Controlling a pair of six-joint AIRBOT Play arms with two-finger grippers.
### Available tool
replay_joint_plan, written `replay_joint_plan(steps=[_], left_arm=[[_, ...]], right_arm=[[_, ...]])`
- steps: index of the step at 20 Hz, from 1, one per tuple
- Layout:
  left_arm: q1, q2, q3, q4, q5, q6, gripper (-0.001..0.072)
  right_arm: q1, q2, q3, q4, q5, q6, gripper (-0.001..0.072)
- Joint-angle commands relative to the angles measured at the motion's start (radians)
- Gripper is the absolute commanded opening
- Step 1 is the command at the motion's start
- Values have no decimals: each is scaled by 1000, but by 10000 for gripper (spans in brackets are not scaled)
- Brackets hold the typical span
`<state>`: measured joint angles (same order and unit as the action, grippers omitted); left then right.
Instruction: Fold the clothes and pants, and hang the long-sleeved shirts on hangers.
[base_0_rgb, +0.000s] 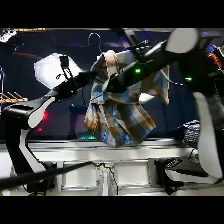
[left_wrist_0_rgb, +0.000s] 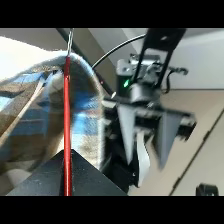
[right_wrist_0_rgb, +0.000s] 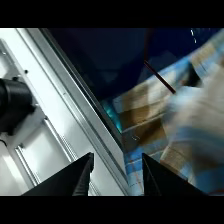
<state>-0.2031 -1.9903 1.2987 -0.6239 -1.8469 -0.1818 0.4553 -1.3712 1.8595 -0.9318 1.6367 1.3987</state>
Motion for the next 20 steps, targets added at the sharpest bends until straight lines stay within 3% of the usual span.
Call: replay_joint_plan(steps=[1, 2, 5, 7, 9, 12, 20], left_arm=[[-9, 21, 1, 4, -5, -13, 11], [-9, 32, 1, 4, -6, -13, 11], [-11, 74, 1, 19, -5, -13, 11], [-17, 103, 1, 33, -5, -13, 10], [-27, 130, 0, 52, -5, -13, 11], [-40, 151, 1, 56, -5, -13, 12], [-45, 153, 0, 72, -5, -43, 12]], right_arm=[[0, 121, 65, -32, -29, 16, 409], [0, 166, 114, -112, -76, -27, 407], [0, 297, 198, -488, -276, -298, 406], [0, 352, 193, -623, -369, -318, 431], [0, 347, 193, -663, -327, -318, 539], [0, 262, 190, -665, -98, -320, 544], [4, 114, 106, -525, -63, -347, 543]])
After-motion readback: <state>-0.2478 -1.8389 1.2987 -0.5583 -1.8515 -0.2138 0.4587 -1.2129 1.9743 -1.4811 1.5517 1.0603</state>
